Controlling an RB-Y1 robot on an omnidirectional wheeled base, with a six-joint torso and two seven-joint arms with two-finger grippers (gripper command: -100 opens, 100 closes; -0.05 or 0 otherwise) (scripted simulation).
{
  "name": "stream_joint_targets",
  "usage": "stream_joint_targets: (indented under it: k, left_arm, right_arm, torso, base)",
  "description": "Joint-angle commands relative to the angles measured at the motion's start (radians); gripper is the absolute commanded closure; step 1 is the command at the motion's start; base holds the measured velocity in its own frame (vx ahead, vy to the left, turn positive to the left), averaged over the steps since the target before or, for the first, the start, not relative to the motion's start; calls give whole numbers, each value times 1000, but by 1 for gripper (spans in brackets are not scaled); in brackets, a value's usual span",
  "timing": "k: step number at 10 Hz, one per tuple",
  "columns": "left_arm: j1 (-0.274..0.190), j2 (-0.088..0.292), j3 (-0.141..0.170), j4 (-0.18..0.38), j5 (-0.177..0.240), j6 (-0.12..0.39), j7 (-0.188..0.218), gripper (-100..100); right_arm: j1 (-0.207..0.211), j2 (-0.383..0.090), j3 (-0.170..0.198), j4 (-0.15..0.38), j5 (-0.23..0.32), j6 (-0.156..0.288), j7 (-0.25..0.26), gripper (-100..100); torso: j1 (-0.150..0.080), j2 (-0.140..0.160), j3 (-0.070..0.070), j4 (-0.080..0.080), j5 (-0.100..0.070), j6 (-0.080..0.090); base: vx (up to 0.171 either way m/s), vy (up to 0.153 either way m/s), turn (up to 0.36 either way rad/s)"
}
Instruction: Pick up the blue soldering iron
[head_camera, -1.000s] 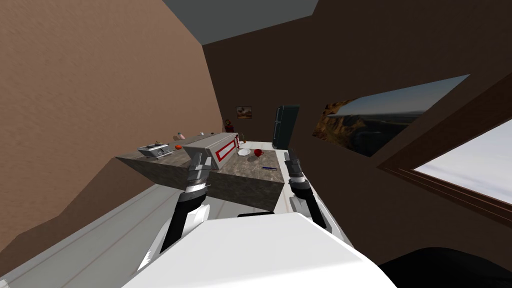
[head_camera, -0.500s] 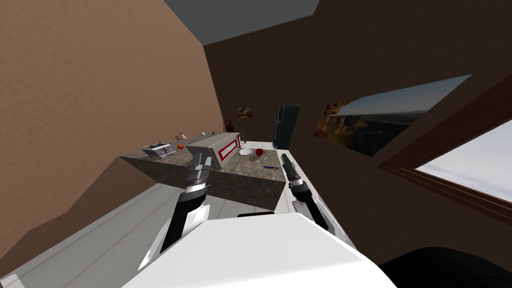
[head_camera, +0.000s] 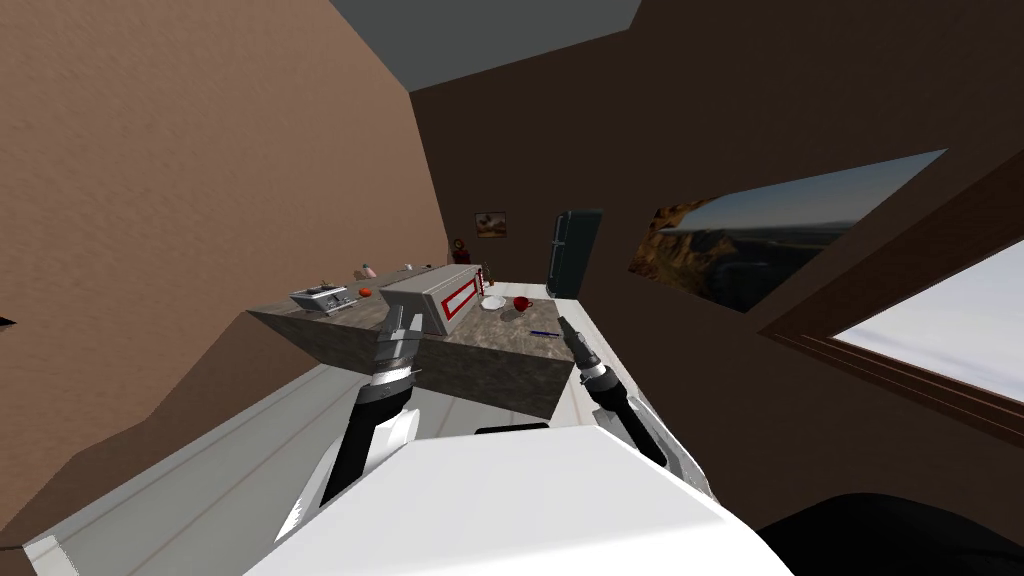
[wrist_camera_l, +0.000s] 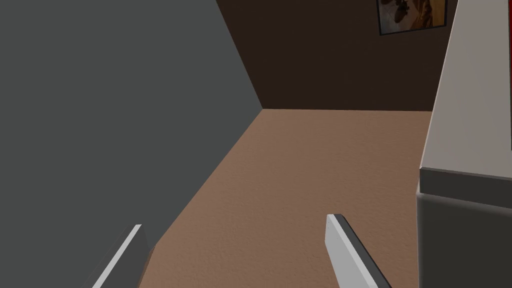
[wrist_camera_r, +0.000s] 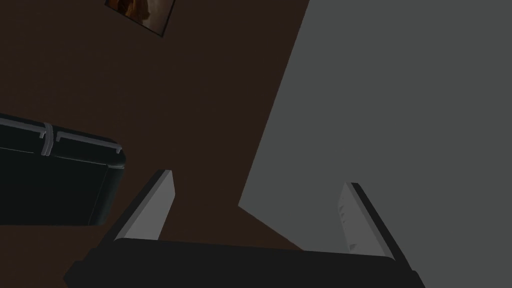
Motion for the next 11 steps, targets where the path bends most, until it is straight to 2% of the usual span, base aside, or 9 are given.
stream_joint_targets:
  k: [1,6,9,10,11]
  left_arm:
    - [0,0,0,0,0,0,0,0]
    - [0,0,0,0,0,0,0,0]
    - [0,0,0,0,0,0,0,0]
    - [0,0,0,0,0,0,0,0]
    - [0,0,0,0,0,0,0,0]
  right_arm:
    - [10,-50,7,20,15,-9,-6,-100]
    - [25,-183,23,66,44,-29,-14,-100]
    - [37,-277,39,117,74,-50,-22,-100]
    - [37,-304,39,117,74,-50,-22,-100]
    - [43,-336,48,144,89,-59,-25,-100]
  torso:
    - [0,0,0,0,0,0]
    - [0,1,0,0,0,0]
    - [0,0,0,0,0,0]
    - [1,0,0,0,0,0]
    - [0,0,0,0,0,0]
  base:
    - [-19,45,24]
    - [-29,40,21]
    - [-20,47,37]
    - [-26,40,27]
    - [-50,56,57]
